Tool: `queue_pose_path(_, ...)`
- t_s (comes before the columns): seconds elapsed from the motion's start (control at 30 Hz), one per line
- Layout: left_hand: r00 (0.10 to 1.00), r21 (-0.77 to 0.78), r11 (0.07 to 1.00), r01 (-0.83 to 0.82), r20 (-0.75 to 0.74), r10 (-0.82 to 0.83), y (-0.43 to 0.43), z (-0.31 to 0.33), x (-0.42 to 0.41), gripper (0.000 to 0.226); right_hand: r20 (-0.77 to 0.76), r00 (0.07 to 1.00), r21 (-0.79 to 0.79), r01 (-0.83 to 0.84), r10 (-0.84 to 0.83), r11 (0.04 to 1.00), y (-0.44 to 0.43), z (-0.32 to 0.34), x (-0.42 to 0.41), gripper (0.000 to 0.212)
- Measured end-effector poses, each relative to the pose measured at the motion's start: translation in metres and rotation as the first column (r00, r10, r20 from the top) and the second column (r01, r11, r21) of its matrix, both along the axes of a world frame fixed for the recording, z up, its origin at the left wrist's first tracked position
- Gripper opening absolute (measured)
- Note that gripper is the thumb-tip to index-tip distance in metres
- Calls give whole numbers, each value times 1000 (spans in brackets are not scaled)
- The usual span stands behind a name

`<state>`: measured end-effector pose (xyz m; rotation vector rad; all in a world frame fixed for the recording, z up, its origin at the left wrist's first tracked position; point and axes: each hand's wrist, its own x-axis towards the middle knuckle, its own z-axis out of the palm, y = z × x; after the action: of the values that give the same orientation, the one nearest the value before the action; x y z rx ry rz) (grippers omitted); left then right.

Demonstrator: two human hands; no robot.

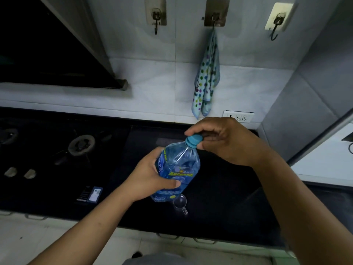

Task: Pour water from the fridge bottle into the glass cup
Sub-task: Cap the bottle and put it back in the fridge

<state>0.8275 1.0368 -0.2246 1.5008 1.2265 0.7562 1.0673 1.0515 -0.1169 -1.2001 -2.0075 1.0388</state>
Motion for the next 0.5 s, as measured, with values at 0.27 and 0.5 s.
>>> queue_pose_path(0.27,1000,26,999,18,-16,-18,-3,0,3,73,291,945,109,121,-148,987,-3,15,-6,23)
queue_pose_path(0.5,999,51,999,-12,-47,14,-1,1,8,73,457,801,271,288,-386,918,-12,10,-17,76)
